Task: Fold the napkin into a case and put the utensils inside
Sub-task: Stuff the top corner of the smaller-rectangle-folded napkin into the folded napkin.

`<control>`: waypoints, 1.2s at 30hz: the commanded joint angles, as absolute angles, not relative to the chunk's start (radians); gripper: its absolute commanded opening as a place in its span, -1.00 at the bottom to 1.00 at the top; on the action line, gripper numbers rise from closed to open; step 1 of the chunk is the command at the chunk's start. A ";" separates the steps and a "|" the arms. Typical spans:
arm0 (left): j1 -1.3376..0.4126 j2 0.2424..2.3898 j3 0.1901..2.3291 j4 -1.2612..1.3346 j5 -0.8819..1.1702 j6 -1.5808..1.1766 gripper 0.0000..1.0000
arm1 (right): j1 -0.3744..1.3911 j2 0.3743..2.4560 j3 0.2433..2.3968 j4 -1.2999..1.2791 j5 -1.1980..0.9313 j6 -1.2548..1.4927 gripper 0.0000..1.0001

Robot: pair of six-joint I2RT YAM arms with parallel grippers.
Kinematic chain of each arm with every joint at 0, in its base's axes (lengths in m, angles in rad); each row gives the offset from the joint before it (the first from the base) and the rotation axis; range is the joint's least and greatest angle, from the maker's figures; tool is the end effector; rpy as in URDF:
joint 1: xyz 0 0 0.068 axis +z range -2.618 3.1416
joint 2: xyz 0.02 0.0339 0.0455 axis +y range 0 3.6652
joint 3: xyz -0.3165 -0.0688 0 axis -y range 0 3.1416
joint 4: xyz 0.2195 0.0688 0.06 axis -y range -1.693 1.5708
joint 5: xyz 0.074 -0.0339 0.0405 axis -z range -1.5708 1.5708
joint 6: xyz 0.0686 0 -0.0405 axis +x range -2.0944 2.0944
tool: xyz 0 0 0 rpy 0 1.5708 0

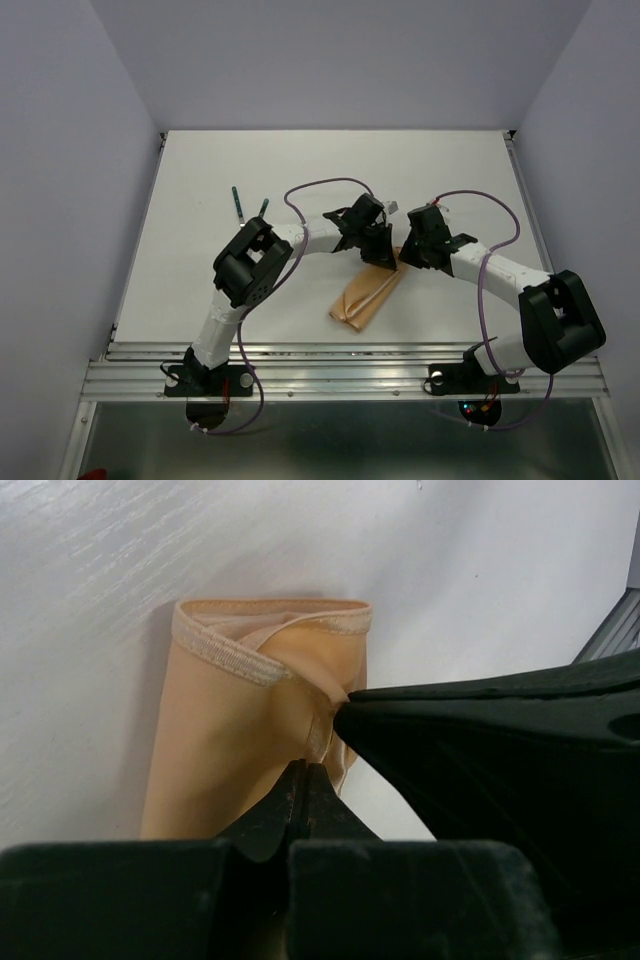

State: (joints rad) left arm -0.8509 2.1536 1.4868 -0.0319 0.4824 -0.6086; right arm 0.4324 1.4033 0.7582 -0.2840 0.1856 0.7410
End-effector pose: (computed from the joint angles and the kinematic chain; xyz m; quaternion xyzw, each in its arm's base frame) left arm 0.3103 -0.4022 0.2025 0.2065 0.8615 -0.4348 0.1613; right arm 0.2444 0.0989 0.2282 0.1741 0.9292 0.1006 0.3102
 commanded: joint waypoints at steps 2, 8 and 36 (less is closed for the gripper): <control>-0.856 2.069 1.468 -0.057 0.465 -0.555 -1.00 | 0.436 1.414 0.772 -0.272 0.193 0.750 -0.99; -0.857 2.100 1.489 -0.077 0.497 -0.519 -1.00 | 0.436 1.419 0.779 -0.270 0.187 0.752 -0.99; -0.859 2.267 1.654 -0.026 0.474 -0.575 -1.00 | 0.436 1.391 0.756 -0.281 0.189 0.759 -0.99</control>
State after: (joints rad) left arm -0.8516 2.2807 1.6390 -0.0715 0.5488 -0.5804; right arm 0.4313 1.4155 0.7570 -0.2840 0.1974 0.7486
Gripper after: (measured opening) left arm 0.017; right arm 0.013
